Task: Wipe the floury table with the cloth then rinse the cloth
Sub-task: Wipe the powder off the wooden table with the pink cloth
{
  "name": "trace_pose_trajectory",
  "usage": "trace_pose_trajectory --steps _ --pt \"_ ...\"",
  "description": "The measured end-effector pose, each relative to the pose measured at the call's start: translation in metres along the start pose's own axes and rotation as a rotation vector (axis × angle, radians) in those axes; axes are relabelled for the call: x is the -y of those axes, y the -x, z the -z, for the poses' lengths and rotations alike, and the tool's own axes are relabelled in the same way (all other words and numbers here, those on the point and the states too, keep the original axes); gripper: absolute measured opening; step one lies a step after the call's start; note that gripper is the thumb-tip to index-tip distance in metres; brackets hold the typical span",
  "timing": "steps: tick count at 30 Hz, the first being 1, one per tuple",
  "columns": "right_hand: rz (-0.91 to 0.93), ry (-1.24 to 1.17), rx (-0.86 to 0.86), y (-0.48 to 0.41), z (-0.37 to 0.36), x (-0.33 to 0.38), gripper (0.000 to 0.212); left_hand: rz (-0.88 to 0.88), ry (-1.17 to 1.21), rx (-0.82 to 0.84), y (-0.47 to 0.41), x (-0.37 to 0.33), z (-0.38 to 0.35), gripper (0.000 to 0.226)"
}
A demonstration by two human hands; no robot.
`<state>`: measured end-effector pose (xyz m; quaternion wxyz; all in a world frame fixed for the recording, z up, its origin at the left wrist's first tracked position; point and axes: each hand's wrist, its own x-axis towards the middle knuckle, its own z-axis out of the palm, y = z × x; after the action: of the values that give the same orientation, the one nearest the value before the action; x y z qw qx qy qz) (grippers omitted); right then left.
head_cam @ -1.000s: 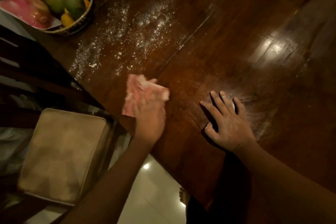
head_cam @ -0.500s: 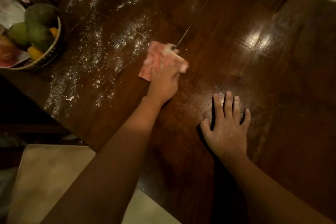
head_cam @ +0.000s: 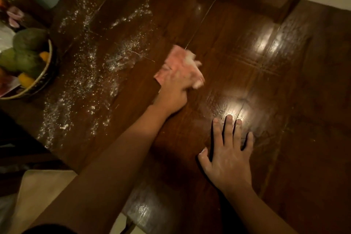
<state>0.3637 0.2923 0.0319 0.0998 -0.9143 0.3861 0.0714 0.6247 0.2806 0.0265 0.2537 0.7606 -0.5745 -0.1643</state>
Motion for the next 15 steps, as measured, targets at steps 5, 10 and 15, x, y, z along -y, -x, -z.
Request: trace_pose_trajectory --steps 5,10,15 --pt "0.005 -0.018 -0.011 0.0 -0.001 -0.001 0.084 -0.078 0.161 0.102 0.008 0.013 0.027 0.05" --pt "0.004 -0.055 -0.025 -0.005 -0.001 -0.004 0.082 0.551 -0.081 -0.356 -0.019 0.02 0.029 0.056" --pt "-0.02 -0.098 -0.027 -0.004 -0.001 -0.003 0.08 0.01 -0.074 -0.025 0.041 -0.014 -0.001 0.059"
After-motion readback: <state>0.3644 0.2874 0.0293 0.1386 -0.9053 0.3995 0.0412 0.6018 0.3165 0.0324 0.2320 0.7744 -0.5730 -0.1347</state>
